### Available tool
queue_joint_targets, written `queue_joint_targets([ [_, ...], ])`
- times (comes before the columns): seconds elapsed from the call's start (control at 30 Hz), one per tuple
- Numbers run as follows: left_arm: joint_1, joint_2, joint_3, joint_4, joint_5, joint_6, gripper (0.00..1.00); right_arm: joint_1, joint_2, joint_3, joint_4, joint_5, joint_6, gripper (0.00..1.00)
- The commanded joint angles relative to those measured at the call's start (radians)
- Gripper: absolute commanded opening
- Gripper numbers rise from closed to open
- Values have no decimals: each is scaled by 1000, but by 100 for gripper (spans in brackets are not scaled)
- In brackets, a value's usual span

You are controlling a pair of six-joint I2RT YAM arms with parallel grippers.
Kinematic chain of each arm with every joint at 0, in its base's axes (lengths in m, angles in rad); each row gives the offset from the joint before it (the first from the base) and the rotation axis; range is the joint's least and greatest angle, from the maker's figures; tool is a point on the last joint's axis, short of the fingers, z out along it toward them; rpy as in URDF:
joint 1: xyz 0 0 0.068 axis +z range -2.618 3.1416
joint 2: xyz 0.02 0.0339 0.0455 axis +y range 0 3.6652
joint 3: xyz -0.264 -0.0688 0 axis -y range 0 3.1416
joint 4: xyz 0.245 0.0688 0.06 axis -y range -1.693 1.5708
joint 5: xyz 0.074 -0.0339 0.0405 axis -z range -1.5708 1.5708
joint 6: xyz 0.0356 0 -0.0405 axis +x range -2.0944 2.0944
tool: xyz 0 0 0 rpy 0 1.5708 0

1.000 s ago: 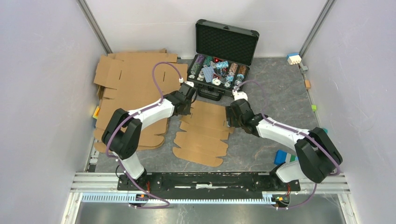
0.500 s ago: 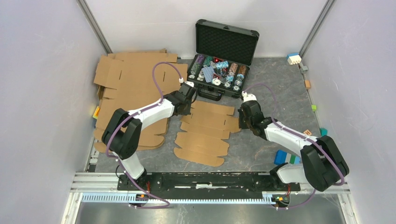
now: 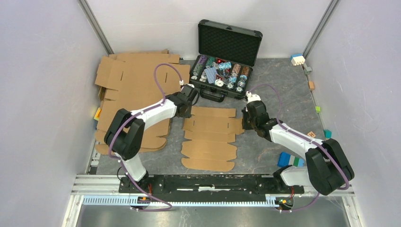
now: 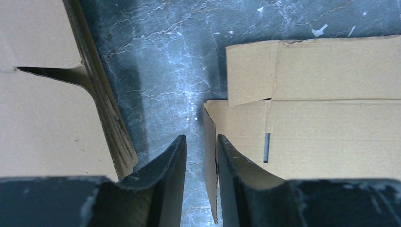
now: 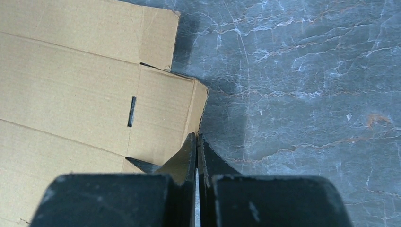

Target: Fold the paper box

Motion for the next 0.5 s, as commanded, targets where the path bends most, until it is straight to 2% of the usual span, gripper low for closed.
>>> queue_joint_targets([
  [0.0, 12, 10, 40, -26, -38, -38, 39, -13, -26, -13, -22, 15, -23, 0],
  [0.17, 22, 21, 46, -46, -34, -43, 36, -25, -35, -25, -18, 31, -22, 0],
  [0.27, 24, 42, 59, -61, -23, -44, 24, -36, -36, -44, 0, 15, -22, 0],
  [0.4, 24, 49, 66, -64, -22, -46, 2, -56, -37, -69, 29, -27, -18, 0],
  [0.47, 24, 42, 64, -59, -19, -45, 2, -64, -40, -85, 46, -50, -16, 0],
])
